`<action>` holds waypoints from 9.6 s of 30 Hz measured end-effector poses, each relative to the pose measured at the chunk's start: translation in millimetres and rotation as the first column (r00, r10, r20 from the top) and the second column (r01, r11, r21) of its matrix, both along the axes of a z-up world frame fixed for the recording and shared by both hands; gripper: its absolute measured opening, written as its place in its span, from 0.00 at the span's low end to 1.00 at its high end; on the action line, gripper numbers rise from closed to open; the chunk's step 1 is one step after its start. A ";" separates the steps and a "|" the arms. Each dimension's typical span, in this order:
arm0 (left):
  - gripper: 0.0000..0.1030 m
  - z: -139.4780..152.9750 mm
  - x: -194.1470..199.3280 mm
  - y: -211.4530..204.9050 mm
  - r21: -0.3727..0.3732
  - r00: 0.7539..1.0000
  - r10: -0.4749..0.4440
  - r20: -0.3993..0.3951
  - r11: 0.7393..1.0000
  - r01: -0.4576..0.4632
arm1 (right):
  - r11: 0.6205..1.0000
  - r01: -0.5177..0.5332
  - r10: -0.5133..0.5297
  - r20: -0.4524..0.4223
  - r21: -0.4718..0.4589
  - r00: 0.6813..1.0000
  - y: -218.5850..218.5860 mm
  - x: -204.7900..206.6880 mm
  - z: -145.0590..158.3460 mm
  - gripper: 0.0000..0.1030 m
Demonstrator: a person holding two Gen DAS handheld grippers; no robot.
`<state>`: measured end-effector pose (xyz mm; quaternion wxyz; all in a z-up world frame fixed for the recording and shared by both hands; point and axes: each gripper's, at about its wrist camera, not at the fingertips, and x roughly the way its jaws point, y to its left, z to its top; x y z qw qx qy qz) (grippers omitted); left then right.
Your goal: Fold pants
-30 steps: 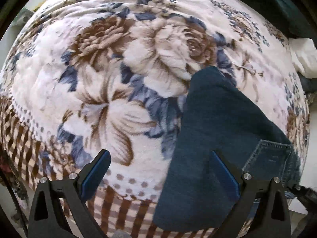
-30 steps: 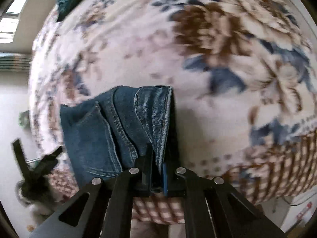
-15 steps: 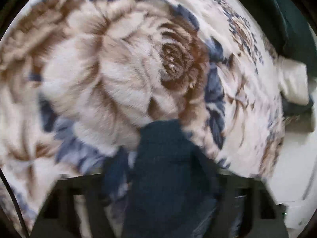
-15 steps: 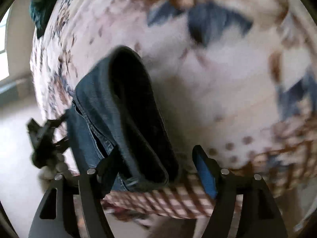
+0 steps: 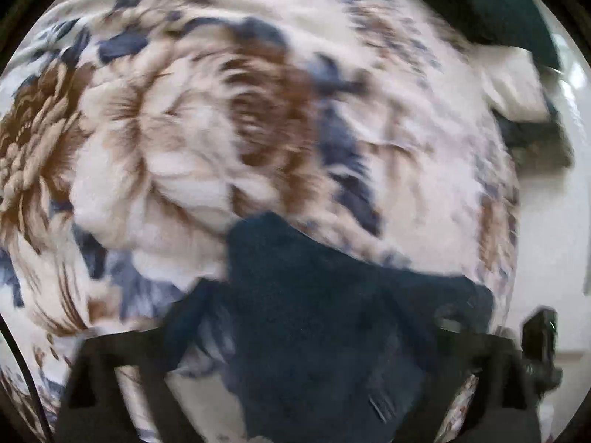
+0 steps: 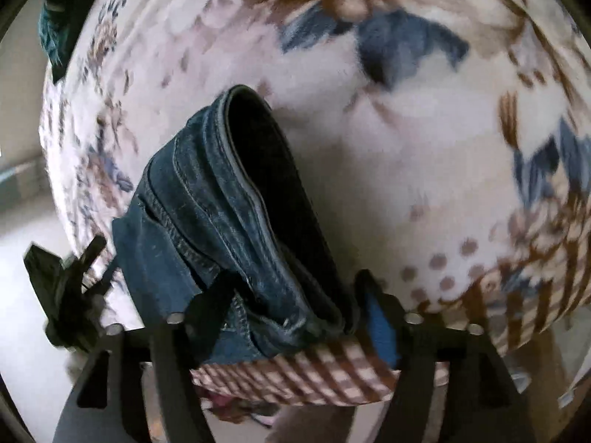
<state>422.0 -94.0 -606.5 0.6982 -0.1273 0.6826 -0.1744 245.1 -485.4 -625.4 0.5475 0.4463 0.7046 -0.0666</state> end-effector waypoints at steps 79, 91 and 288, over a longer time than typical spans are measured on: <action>0.25 39.8 -53.0 48.4 -0.391 0.995 0.099 -0.022 0.915 -0.100 | 0.936 0.342 -0.345 0.397 0.082 0.850 69.9 34.0 51.3 0.44; 0.25 84.9 124.5 78.2 -0.378 0.981 0.149 0.125 0.921 -0.092 | 0.954 0.273 -0.293 0.550 0.120 0.782 101.8 225.1 92.1 0.44; 1.00 518.7 -141.8 56.7 0.303 0.663 0.051 0.747 0.861 -0.408 | 0.612 0.048 0.618 0.516 -0.789 0.594 238.7 21.8 636.6 1.00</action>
